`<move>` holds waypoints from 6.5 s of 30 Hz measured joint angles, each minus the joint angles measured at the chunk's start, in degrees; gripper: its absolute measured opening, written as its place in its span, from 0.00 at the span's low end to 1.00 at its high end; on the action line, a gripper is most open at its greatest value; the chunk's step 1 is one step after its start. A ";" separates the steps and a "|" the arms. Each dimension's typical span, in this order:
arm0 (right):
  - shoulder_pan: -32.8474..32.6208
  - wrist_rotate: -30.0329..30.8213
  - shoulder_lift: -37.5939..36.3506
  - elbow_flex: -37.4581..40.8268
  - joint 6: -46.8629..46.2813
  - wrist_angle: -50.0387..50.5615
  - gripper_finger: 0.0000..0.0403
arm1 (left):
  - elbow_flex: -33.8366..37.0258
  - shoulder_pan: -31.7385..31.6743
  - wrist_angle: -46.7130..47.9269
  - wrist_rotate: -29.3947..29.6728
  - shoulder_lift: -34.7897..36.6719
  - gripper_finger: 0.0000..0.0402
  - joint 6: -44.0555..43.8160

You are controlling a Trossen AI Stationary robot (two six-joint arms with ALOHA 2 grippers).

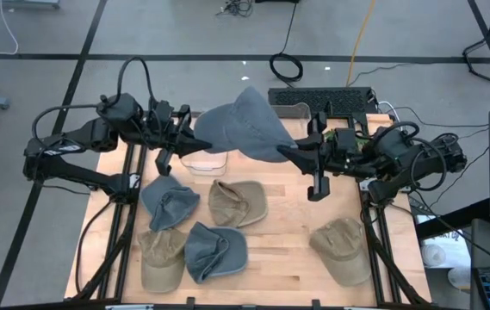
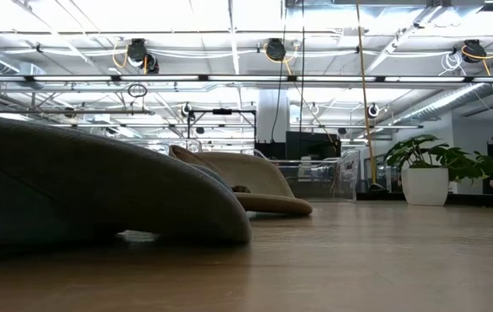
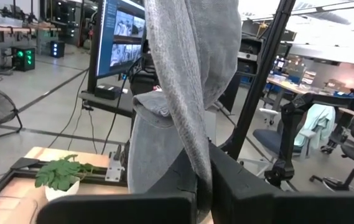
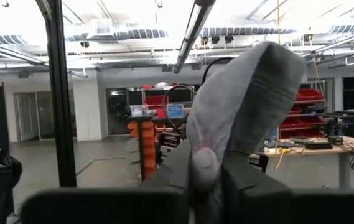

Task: Pick & Place hat
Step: Put the top right blue cap into the right transparent bin, then put the bottom blue cap into the right transparent bin

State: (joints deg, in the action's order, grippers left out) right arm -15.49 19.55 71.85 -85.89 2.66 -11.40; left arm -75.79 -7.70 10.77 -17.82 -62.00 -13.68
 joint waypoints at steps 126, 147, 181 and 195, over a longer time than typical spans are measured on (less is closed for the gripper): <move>46.38 15.68 10.95 10.62 5.61 30.52 0.01 | 0.02 -2.34 5.70 7.39 9.11 0.42 2.52; 51.15 10.22 15.30 11.18 1.20 35.49 0.01 | 0.02 -2.34 5.79 7.37 9.11 0.42 2.40; 40.63 3.95 -6.50 18.82 -3.59 27.08 0.57 | 0.02 -2.34 5.74 7.17 9.11 0.42 4.36; 28.30 1.15 -6.97 18.82 -7.10 11.38 0.65 | 0.02 -2.34 5.74 7.18 9.11 0.42 4.54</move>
State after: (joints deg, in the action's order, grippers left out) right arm 12.81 20.70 64.88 -67.07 -4.44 -0.02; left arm -75.77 -10.04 16.51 -10.64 -52.88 -9.15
